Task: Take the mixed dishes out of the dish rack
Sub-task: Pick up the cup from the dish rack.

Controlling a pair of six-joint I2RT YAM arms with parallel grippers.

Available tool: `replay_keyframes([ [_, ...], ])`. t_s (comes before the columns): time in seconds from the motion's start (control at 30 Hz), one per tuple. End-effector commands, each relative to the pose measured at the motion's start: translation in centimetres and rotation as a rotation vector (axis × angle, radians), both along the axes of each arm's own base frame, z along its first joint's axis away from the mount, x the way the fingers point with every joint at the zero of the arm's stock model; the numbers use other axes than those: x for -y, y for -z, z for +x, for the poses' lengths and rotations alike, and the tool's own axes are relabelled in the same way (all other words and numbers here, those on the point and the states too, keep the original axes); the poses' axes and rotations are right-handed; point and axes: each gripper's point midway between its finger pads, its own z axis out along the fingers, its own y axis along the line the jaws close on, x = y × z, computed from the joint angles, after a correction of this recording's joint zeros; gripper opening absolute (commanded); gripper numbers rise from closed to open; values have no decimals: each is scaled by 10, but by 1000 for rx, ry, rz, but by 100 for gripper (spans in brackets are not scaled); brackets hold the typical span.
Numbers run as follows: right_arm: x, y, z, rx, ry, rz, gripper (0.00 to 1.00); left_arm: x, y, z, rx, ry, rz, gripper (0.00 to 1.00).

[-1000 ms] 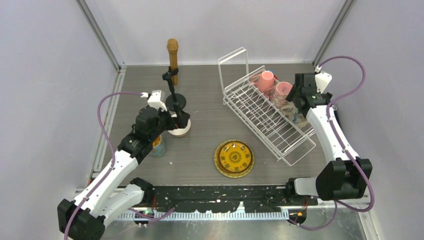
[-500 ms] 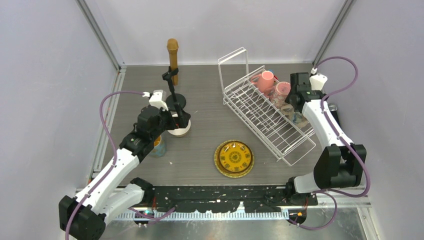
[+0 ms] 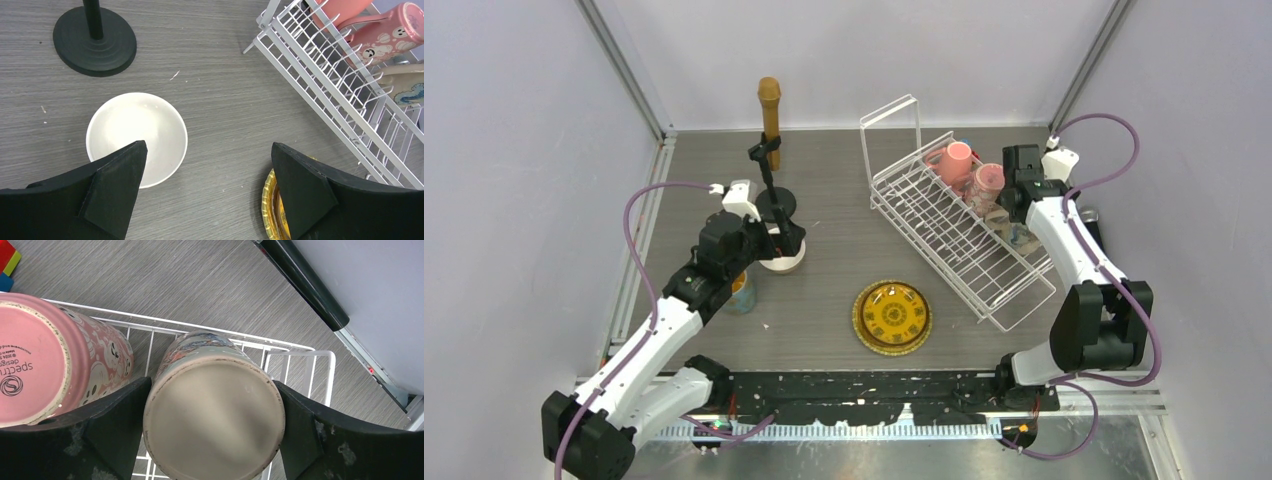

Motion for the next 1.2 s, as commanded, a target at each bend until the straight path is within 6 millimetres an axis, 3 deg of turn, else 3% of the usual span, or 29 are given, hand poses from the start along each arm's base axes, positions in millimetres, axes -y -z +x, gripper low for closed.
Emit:
replay_keyframes([
  [0.0,2,-2,0,48,28,3,81,3,-11,4,49,17,-13,100],
  [0.13,2,-5,-2,63,24,9,65,4,-11,4,48,20,-15,100],
  [0.3,3,-14,-4,82,19,-2,31,4,-12,4,49,23,-17,100],
  [0.43,5,-30,-8,120,13,-13,18,5,-12,4,48,25,-21,100],
  [0.73,2,-79,-23,307,-17,-4,1,10,-8,6,30,38,-27,100],
  [1.0,-3,-102,-35,432,-45,22,0,10,-8,7,25,37,-31,100],
  [1.17,-27,-115,-30,514,-152,130,0,15,-9,4,22,62,-44,100],
])
